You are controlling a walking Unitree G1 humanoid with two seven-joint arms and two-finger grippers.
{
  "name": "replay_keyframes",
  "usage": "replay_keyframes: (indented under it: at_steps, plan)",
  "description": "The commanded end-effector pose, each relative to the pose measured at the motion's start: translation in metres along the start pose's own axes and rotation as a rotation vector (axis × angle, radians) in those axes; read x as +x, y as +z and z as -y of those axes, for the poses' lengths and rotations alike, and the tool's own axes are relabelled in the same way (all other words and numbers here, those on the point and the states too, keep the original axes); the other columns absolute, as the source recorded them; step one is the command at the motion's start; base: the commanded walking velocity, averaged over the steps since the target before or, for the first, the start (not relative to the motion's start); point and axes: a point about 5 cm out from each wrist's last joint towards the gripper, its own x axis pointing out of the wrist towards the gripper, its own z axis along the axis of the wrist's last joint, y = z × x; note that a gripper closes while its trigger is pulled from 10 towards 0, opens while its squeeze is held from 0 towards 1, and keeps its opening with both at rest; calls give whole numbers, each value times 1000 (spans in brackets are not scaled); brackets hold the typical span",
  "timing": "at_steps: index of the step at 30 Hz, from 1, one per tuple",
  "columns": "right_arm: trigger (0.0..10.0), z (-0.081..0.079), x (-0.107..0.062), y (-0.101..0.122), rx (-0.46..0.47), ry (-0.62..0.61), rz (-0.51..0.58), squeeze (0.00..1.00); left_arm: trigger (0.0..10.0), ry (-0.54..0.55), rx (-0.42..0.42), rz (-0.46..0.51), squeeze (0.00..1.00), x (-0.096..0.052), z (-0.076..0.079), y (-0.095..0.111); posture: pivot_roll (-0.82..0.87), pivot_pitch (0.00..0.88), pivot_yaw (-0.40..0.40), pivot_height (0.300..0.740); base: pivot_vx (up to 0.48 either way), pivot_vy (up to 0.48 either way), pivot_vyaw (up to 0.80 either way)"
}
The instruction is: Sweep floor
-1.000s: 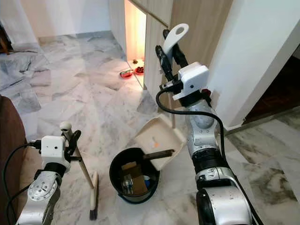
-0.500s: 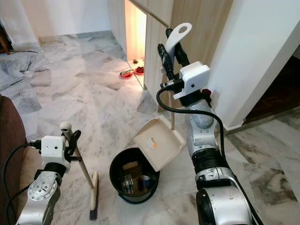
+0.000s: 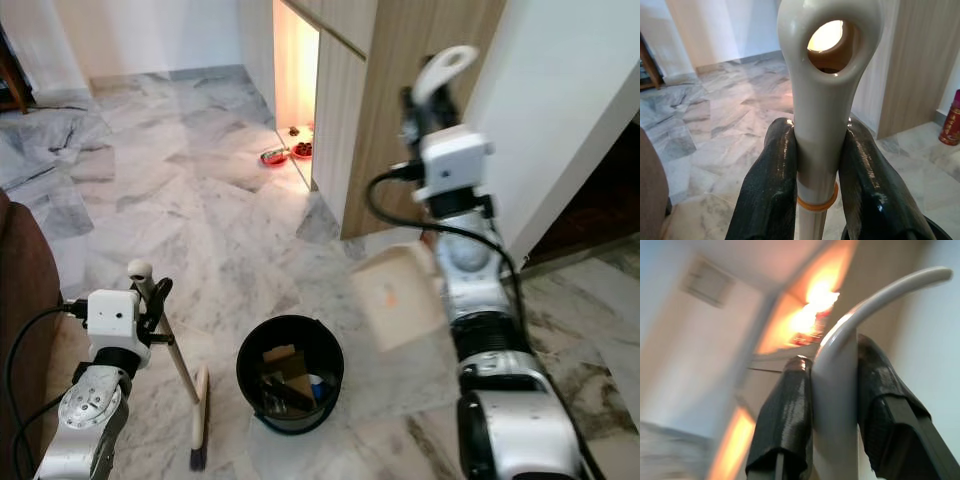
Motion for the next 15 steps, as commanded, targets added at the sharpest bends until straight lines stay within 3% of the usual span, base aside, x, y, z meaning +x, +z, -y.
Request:
replay_keyframes:
  at_steps: [1, 15]
  plan:
    - [10000, 9, 5, 3, -25, -55, 12, 0, 10000, -10, -4, 31, 0, 1, 0, 5, 130, 0, -63, 740, 0, 0, 0]
    - [10000, 7, -53, -50, -128, -114, -274, 0, 10000, -26, -19, 16, 0, -5, 0, 2, 119, 0, -52, 740, 0, 0, 0]
